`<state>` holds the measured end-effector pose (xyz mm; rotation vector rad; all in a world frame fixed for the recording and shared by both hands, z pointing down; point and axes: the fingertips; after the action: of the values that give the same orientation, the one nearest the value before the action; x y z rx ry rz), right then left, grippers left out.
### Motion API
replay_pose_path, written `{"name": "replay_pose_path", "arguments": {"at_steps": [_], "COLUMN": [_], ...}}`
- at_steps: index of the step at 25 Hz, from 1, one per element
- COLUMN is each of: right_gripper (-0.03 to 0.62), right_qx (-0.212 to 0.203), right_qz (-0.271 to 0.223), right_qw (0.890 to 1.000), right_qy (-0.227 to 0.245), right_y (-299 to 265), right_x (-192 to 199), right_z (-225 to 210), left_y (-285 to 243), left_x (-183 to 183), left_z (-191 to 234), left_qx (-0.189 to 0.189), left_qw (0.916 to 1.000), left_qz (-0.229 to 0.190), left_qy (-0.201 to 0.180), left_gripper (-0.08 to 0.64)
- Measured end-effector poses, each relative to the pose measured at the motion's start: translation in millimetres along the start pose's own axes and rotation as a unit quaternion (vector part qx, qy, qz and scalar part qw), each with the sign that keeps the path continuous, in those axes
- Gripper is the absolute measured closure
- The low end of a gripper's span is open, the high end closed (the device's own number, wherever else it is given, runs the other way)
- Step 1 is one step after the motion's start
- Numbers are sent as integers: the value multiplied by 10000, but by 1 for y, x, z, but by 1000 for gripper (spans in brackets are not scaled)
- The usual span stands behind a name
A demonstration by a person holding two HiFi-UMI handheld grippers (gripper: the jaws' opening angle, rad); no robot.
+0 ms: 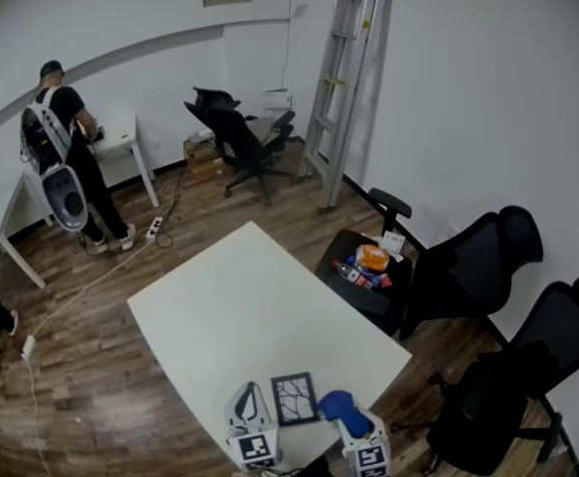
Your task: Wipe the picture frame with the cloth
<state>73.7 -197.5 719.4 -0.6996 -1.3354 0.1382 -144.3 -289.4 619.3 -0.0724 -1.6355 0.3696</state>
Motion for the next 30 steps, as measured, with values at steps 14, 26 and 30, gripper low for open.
{"name": "replay_pose_path", "arguments": {"at_steps": [14,26,30], "right_gripper": [428,428,428], "right_qx": [-685,-912,-937], "right_qz": [-1344,-1721,-1776], "right_qw": [9884,9804,9793], "right_qy": [163,284,257], "right_y": [-49,-53,-54], "right_x": [-136,-167,-174], "right_z": [42,66,66], "left_y": [9,12,13], "left_x": [-15,-24,-23], "left_z": [7,17,17], "left_qx": [-198,-411,-423], "left_qw": [9996,9988,9988], "left_qz": [-188,-254,-236], "left_qy": [6,26,-24], "left_gripper": [557,557,557]}}
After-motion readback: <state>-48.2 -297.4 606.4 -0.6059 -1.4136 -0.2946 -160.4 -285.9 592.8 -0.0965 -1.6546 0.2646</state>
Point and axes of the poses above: the fingertips, and each gripper's own axes: y backward along the fingers, z to its left, x out of its underside, and after that the axes turned 7 degrees about z, right-handed
